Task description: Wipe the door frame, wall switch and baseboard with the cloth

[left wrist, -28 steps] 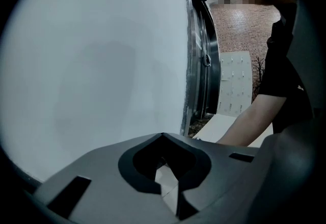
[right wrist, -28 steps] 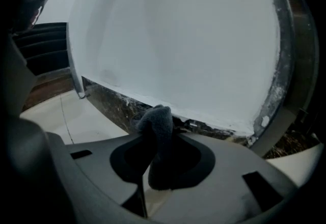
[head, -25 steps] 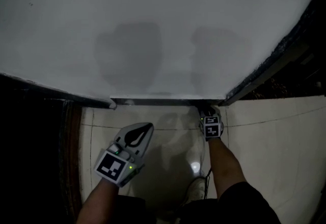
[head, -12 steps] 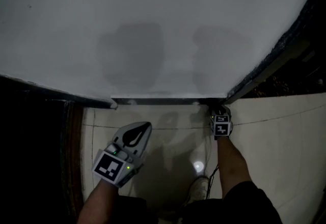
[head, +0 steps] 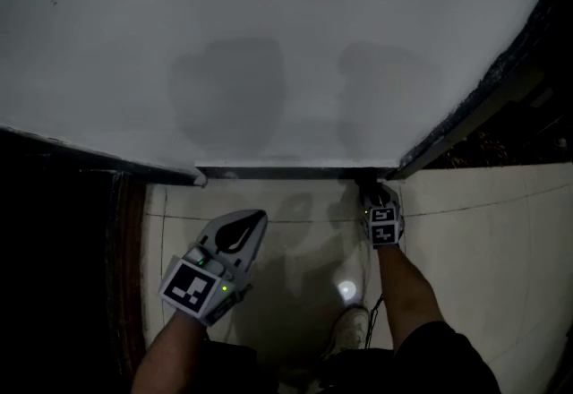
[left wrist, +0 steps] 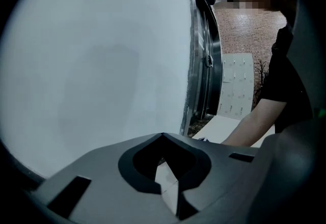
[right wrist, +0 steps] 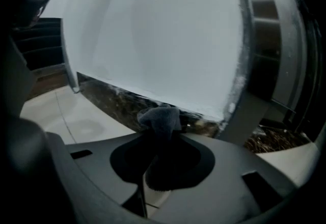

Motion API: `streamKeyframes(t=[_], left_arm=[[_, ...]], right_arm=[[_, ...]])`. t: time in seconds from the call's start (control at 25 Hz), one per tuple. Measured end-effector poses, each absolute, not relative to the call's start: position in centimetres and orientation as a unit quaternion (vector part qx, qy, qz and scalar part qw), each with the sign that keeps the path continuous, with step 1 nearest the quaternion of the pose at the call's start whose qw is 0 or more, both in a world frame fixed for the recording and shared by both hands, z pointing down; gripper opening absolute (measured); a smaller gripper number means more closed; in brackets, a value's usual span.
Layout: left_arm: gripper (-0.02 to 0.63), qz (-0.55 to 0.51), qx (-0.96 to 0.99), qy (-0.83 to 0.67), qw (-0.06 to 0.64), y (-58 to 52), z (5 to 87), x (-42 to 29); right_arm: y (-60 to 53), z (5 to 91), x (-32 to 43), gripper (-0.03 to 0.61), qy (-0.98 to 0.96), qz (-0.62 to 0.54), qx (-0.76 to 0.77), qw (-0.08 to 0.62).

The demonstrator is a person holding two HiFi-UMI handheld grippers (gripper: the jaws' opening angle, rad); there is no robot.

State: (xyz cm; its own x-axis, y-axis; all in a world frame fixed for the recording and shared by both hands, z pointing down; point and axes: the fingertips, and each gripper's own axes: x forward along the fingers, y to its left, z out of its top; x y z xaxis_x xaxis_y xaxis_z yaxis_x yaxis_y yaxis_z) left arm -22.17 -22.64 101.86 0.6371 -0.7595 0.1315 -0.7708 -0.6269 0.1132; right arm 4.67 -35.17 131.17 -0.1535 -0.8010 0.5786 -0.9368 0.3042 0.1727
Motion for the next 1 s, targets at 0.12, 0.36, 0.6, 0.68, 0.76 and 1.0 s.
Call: streamKeyframes(t=[0.12,0.36,0.6,0.68,0.76,1.0], left_arm=[[0.002,0.016,0.892,-0.439,0.109,-22.3,101.3,-23.6],[0.002,-0.027,0.854,-0.489,0.175,-21.1,100.1,-29.3],[0.002,-0.044,0.815,-0.549,0.180,-19.1,99.9,-37.2],[0.002,-0.036,0.806,-0.566,0.171,-18.2,99.8,-39.2],[0.002,-0.028,0.803,-0.573,0.161,-17.6,99.6,-40.7],[0.002,-0.002,0.820,-0.555,0.139,-16.5,99.6,-41.2]], right_arm=[[-33.9,130.7,-3.7,0.081,-0.811,0.076,0.492,0.308],[-29.8,128.9,-23.9,0.081,-0.911,0.012,0.299,0.282],[-27.9,128.1,-39.4,0.081,-0.950,-0.013,0.196,0.245],[-27.9,128.6,-42.7,0.081,-0.950,-0.031,0.185,0.249],[-29.2,128.5,-44.3,0.081,-0.944,-0.048,0.204,0.256],[-33.1,131.3,-42.3,0.081,-0.918,-0.004,0.287,0.273]])
